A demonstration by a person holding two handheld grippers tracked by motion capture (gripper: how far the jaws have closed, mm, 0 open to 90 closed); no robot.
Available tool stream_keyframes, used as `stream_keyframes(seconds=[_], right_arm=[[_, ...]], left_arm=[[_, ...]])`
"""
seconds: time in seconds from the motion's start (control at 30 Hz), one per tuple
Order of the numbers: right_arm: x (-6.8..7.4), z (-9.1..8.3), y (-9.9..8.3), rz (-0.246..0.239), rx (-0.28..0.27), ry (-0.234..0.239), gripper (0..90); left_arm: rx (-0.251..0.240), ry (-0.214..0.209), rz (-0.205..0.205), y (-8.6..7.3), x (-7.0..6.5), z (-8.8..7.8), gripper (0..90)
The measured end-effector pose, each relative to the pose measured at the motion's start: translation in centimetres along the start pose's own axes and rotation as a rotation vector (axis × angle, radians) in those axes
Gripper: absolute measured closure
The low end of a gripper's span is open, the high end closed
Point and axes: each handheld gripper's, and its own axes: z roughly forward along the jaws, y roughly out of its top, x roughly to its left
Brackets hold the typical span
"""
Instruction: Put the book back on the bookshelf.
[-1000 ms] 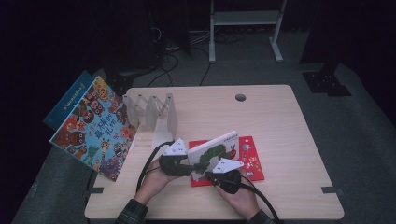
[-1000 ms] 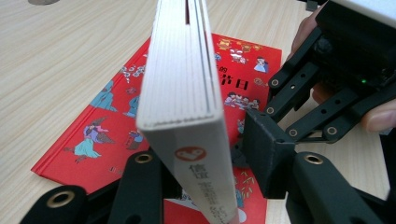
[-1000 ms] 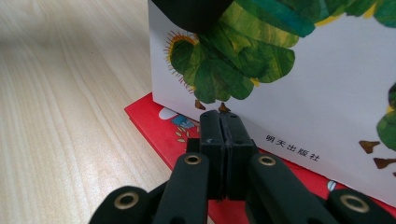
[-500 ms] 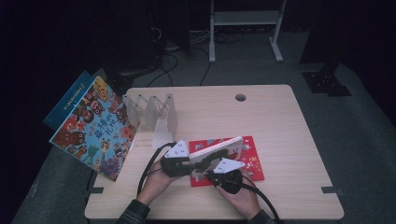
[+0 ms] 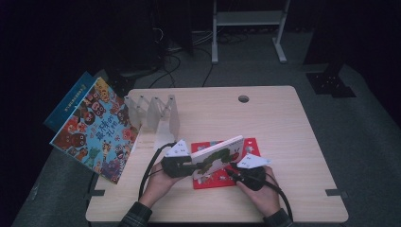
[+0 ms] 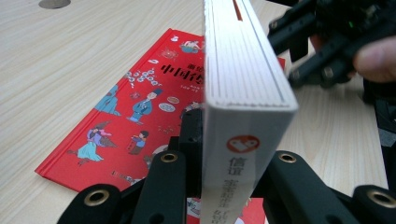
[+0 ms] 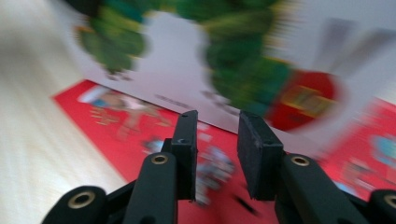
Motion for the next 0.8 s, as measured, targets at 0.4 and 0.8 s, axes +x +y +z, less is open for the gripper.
stream_keyframes(seconds=[0.4, 0.8], right_arm=[[-7.3, -3.6, -2.9, 0.155, 0.002, -0.201, 52.0], [-10.9, -3.9, -5.2, 0.230, 0.066, -0.288, 40.8]], left_arm=[[-0.030, 0.000, -0.035, 0.0, 0.6, -0.6, 75.2], [-0.054, 0.005, -0.047, 0.1, 0.9, -1.7, 75.2]])
